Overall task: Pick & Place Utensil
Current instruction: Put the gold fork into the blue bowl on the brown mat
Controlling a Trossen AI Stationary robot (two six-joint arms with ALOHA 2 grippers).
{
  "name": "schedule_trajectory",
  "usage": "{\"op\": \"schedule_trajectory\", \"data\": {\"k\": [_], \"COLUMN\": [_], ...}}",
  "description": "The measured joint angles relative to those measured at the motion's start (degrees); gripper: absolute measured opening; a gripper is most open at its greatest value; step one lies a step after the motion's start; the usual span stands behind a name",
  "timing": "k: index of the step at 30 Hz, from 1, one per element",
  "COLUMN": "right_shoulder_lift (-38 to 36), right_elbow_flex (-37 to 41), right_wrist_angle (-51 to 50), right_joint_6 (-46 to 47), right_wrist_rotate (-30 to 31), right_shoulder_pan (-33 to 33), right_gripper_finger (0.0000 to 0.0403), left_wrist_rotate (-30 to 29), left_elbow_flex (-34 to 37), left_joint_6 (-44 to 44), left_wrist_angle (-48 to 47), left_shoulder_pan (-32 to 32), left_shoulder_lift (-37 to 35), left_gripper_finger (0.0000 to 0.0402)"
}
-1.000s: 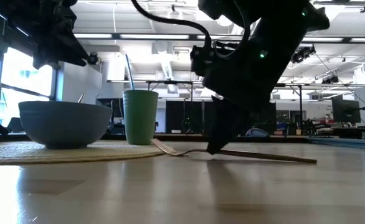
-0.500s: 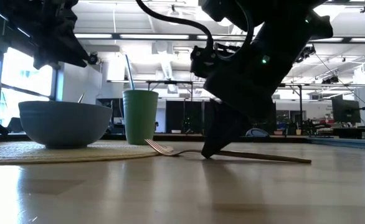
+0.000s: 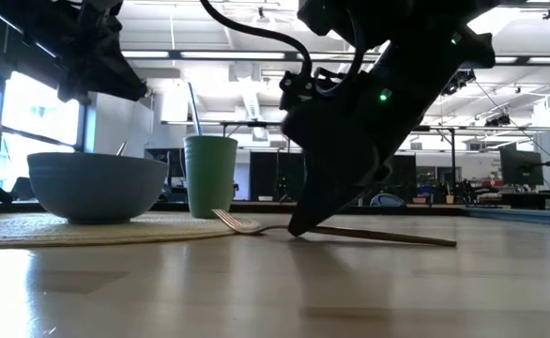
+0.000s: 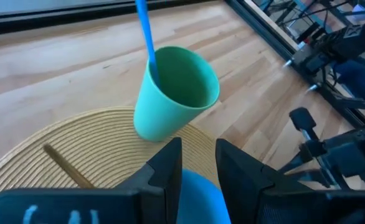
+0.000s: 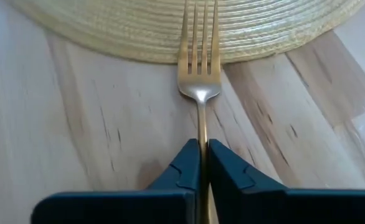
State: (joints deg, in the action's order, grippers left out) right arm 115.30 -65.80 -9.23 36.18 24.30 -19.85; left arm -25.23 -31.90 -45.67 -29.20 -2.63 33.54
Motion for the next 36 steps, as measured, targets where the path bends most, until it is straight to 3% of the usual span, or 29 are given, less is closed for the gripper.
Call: {"op": "schedule_trajectory", "data": {"k": [6, 14, 17, 25, 29, 36], "right_shoulder_lift": [-1.4, -1.5, 0.0, 1.1, 1.1, -2.0], "right_elbow_flex": [-1.5, -1.9, -1.9, -2.1, -2.1, -1.9], "right_wrist_angle": [-5.2, -16.8, -20.1, -14.1, -16.0, -18.8], "right_joint_6": [13.5, 46.7, 52.8, 49.4, 47.6, 42.5], "right_wrist_rotate": [6.5, 14.0, 15.4, 17.0, 13.2, 12.1], "right_shoulder_pan": [-1.1, -0.3, 0.1, 5.1, 6.7, 6.5], "right_gripper_finger": [0.0015, 0.0014, 0.0019, 0.0016, 0.0059, 0.0127], "left_wrist_rotate": [-1.7, -5.6, -5.8, -6.4, -5.4, -5.4], "left_elbow_flex": [0.0, 0.0, 0.0, 0.0, 0.0, 0.0], "left_joint_6": [0.4, 2.3, 2.4, 4.0, 4.9, 4.9], "left_wrist_angle": [0.1, 2.7, 2.5, 2.9, 2.7, 2.6], "left_shoulder_pan": [0.0, 0.0, 0.0, 0.0, 0.0, 0.0], "left_shoulder_lift": [0.0, 0.9, 1.8, 3.1, 3.1, 3.1], "left_gripper_finger": [0.0096, 0.0096, 0.0096, 0.0096, 0.0096, 0.0096]}}
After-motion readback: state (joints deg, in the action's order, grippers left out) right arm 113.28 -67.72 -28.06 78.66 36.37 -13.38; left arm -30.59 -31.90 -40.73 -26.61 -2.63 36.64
